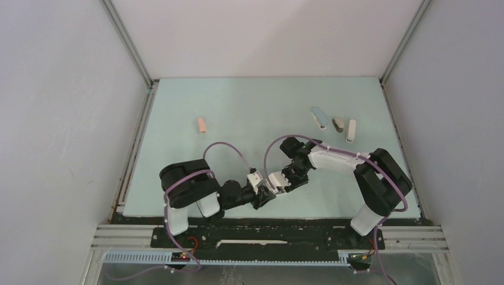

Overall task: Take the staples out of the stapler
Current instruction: Close the staple box at the center of the board.

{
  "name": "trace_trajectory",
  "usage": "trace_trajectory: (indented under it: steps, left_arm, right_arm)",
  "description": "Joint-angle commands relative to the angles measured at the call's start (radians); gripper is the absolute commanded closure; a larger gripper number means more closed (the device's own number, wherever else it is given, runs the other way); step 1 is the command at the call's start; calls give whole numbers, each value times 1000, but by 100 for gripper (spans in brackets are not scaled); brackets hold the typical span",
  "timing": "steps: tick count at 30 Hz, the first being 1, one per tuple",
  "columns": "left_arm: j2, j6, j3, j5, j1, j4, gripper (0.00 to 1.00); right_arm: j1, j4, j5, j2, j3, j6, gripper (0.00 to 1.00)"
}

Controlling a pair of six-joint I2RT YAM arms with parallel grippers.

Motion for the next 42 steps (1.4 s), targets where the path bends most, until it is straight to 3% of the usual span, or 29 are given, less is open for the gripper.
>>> trace_trajectory:
  steps: [1, 42]
  left_arm:
    - [-13, 27, 3, -105, 15, 67, 68]
    - [1, 6, 27, -116, 14, 67, 68]
  right_arm:
    - [31, 20, -91, 35, 13, 13, 60]
    - [3, 2, -127, 47, 35, 38, 60]
